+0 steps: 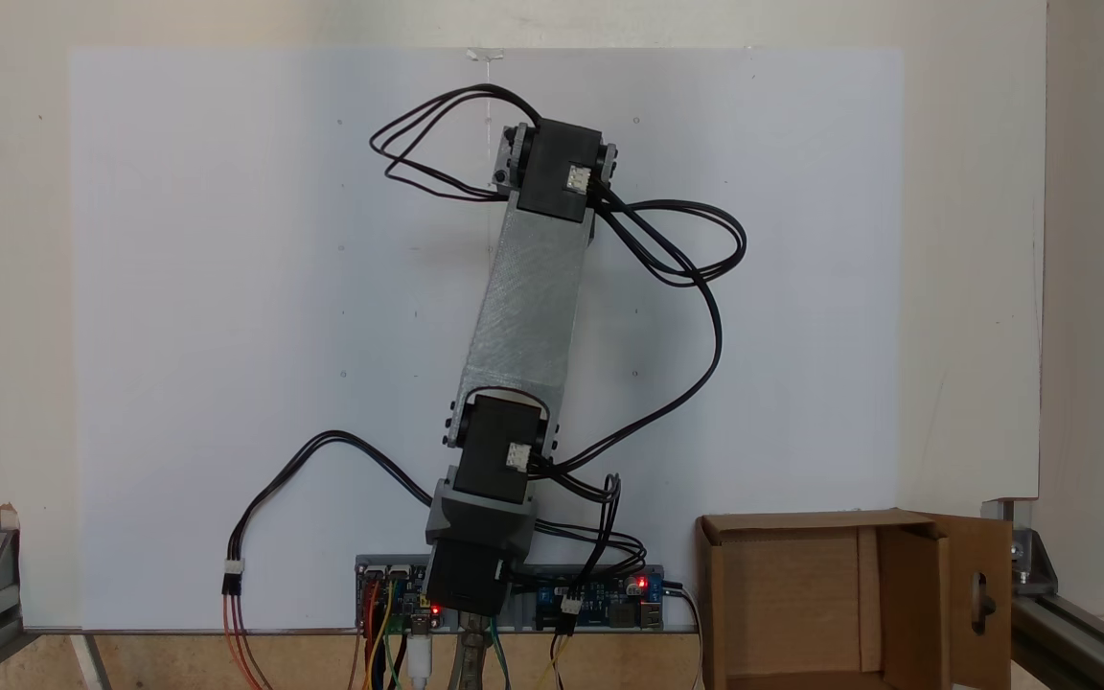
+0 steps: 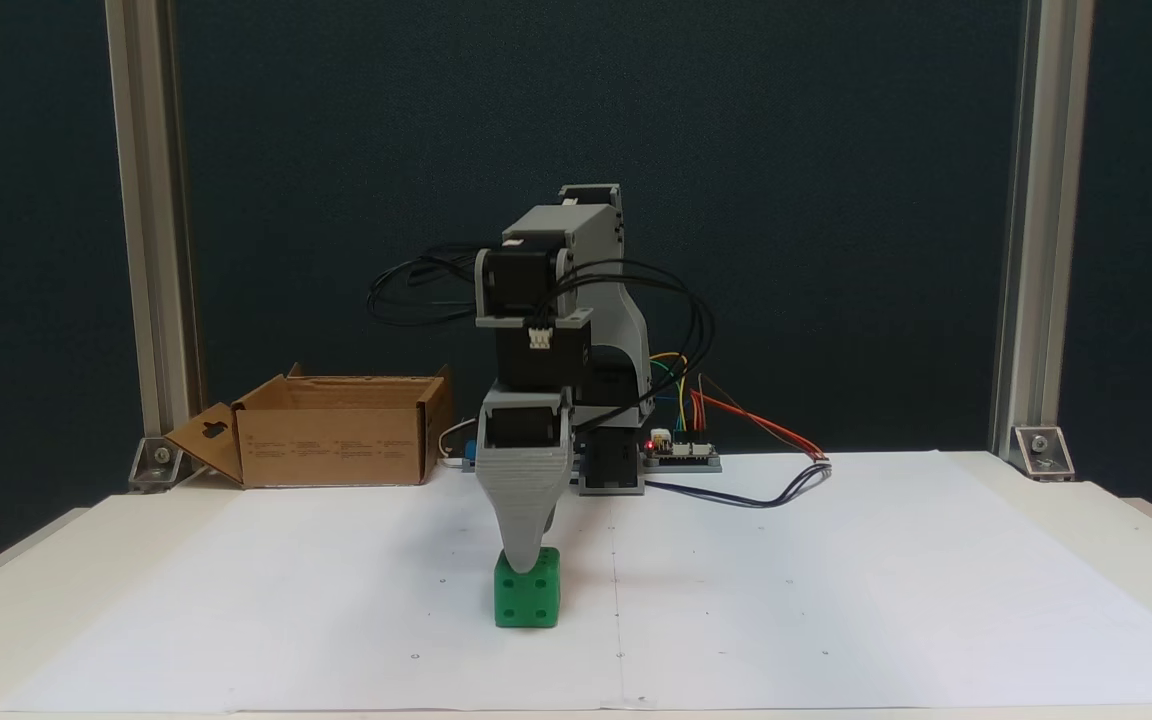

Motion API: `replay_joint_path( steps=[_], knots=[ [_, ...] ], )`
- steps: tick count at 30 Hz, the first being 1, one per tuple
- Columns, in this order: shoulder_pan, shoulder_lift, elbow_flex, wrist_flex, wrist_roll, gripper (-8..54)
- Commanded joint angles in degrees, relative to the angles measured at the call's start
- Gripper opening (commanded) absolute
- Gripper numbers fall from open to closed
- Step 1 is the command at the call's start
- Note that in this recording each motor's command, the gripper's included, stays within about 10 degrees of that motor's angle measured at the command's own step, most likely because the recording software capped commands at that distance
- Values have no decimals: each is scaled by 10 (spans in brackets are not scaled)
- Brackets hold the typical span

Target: Grasp a green dice and put it in the bin.

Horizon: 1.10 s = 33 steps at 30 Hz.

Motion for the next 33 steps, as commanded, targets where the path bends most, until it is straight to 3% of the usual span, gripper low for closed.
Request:
replay_joint_path(
  steps=[1,33],
  knots=[
    [1,4,-9,-11,-23,435],
    [8,-35,9,-82,-4,432]
  ],
)
